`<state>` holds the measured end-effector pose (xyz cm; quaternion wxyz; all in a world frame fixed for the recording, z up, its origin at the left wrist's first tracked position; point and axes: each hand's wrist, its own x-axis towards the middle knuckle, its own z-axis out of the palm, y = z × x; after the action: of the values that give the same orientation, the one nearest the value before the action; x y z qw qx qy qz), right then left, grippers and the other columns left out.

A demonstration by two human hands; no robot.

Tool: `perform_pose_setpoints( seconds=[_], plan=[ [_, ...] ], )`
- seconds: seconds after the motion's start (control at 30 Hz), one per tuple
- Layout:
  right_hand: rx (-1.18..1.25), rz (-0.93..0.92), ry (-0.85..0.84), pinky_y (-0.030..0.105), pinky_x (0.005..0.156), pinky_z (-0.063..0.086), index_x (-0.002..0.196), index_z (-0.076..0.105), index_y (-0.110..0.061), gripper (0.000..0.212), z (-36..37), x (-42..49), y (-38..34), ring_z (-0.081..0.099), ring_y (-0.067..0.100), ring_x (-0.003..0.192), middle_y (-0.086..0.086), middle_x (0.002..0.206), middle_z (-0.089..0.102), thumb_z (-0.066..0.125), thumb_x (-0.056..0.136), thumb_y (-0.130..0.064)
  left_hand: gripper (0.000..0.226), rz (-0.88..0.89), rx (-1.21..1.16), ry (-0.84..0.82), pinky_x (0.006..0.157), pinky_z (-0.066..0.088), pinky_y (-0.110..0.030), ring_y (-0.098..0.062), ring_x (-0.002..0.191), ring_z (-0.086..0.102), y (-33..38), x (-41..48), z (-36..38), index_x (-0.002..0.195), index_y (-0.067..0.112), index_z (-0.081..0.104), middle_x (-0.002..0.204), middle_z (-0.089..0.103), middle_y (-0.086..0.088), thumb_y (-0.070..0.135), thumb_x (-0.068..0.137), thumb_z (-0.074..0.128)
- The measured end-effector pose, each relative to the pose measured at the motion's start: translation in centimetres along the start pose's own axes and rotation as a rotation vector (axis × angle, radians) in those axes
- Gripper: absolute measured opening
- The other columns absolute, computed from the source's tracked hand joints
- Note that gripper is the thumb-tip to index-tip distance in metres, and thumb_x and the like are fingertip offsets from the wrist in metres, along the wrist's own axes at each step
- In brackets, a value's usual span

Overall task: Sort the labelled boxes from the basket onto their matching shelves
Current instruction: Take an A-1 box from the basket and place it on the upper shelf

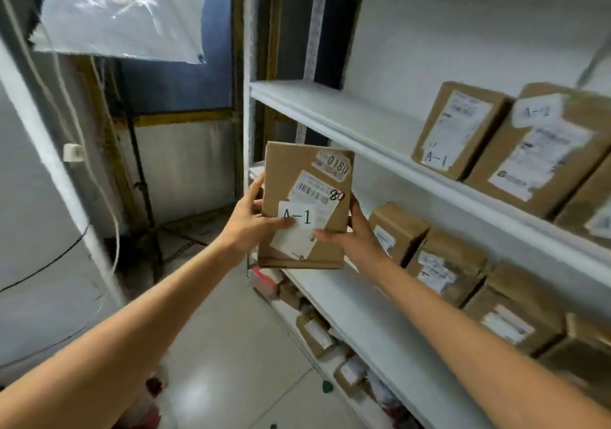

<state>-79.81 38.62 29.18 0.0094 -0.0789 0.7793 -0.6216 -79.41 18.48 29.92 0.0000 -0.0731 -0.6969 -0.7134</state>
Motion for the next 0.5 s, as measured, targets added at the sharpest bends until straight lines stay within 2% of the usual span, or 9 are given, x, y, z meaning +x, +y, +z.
perform_pose_setpoints(
  seconds=[0.07, 0.13, 0.2, 0.27, 0.37, 0.5],
  plan=[
    [0.000, 0.014, 0.097, 0.029, 0.093, 0.050, 0.148, 0.024, -0.032, 0.098, -0.9, 0.1, 0.1, 0.054, 0.014, 0.118, -0.003, 0.131, 0.059, 0.079, 0.072, -0.003, 0.089, -0.003, -0.007, -0.060, 0.085, 0.057, -0.046, -0.024, 0.103, 0.067, 0.6, 1.9, 0.7, 0.147, 0.037, 0.028, 0.113, 0.067, -0.006, 0.007, 0.077, 0.074],
    [-0.005, 0.022, 0.173, 0.039, 0.102, 0.046, 0.147, 0.027, -0.033, 0.098, -1.7, 0.5, -0.5, 0.052, 0.016, 0.122, -0.005, 0.129, 0.060, 0.080, 0.071, -0.005, 0.091, -0.001, -0.017, -0.103, 0.086, 0.057, -0.045, -0.023, 0.102, 0.068, 1.1, 3.6, 0.9, 0.145, 0.041, 0.031, 0.114, 0.067, -0.006, 0.018, 0.072, 0.079],
    [-0.011, 0.011, 0.236, 0.038, 0.101, 0.046, 0.147, 0.030, -0.033, 0.096, -2.4, 1.2, -1.1, 0.052, 0.018, 0.122, -0.004, 0.128, 0.060, 0.080, 0.070, -0.005, 0.092, -0.003, -0.015, -0.151, 0.089, 0.055, -0.047, -0.024, 0.104, 0.067, 1.7, 5.5, 1.0, 0.142, 0.046, 0.033, 0.118, 0.064, -0.007, 0.027, 0.066, 0.082],
    [-0.013, -0.021, 0.290, 0.037, 0.099, 0.047, 0.146, 0.031, -0.033, 0.095, -3.0, 2.1, -1.8, 0.053, 0.018, 0.120, -0.004, 0.126, 0.061, 0.080, 0.071, -0.005, 0.091, 0.008, -0.037, -0.200, 0.089, 0.055, -0.048, -0.024, 0.104, 0.066, 2.4, 7.4, 1.0, 0.140, 0.049, 0.035, 0.117, 0.062, -0.005, 0.026, 0.067, 0.083],
    [-0.038, -0.054, 0.363, 0.044, 0.104, 0.044, 0.146, 0.031, -0.037, 0.097, -3.7, 3.9, -3.0, 0.054, 0.014, 0.119, -0.007, 0.126, 0.062, 0.082, 0.066, -0.015, 0.090, 0.053, -0.035, -0.294, 0.085, 0.056, -0.047, -0.024, 0.103, 0.068, 3.7, 10.8, 1.3, 0.136, 0.053, 0.039, 0.117, 0.065, -0.005, 0.032, 0.061, 0.086],
    [-0.094, -0.071, 0.412, 0.044, 0.104, 0.044, 0.147, 0.026, -0.039, 0.101, -6.0, 7.4, -5.1, 0.054, 0.014, 0.120, -0.005, 0.126, 0.062, 0.083, 0.067, -0.020, 0.081, 0.143, -0.046, -0.355, 0.081, 0.059, -0.045, -0.022, 0.098, 0.070, 5.6, 15.6, 2.5, 0.141, 0.038, 0.039, 0.115, 0.067, -0.010, 0.028, 0.071, 0.081]
  ],
)
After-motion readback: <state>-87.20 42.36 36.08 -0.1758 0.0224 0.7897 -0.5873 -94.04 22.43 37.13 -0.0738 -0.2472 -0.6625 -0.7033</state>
